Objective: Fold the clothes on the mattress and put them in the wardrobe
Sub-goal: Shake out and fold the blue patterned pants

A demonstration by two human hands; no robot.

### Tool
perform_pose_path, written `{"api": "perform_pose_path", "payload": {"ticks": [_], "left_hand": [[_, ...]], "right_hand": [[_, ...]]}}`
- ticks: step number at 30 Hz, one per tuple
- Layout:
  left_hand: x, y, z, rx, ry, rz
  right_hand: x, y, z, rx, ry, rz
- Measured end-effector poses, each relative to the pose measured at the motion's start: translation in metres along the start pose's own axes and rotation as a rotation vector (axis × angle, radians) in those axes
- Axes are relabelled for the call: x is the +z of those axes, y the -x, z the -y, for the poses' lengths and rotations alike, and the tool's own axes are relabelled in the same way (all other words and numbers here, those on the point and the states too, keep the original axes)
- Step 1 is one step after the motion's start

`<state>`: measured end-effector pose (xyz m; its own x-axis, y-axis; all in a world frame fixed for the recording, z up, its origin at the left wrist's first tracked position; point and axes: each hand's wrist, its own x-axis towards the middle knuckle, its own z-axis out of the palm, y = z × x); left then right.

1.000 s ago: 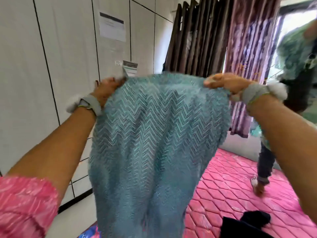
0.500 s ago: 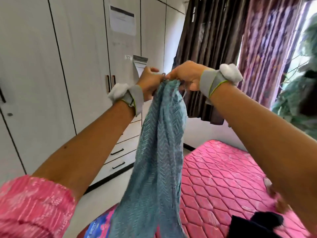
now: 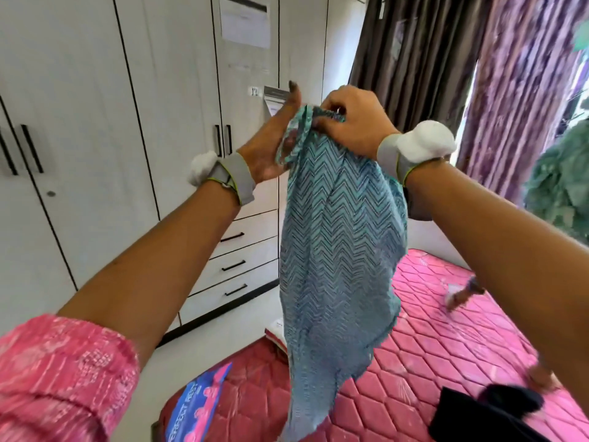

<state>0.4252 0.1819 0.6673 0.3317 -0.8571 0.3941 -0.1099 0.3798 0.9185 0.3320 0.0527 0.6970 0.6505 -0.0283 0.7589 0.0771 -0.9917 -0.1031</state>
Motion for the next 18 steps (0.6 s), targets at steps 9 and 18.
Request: {"api": "perform_pose_path", "payload": {"ticks": [9, 18], "left_hand": [[-0.015, 0.012, 0.002, 0.217, -0.356, -0.352], [-0.054, 0.017, -0.008, 0.231, -0.518, -0.534]], "right_hand": [[0.013, 0.012, -0.006, 0.089, -0.248, 0.024], [-0.01, -0.001, -0.029, 0.011, 0.224, 0.424]]}}
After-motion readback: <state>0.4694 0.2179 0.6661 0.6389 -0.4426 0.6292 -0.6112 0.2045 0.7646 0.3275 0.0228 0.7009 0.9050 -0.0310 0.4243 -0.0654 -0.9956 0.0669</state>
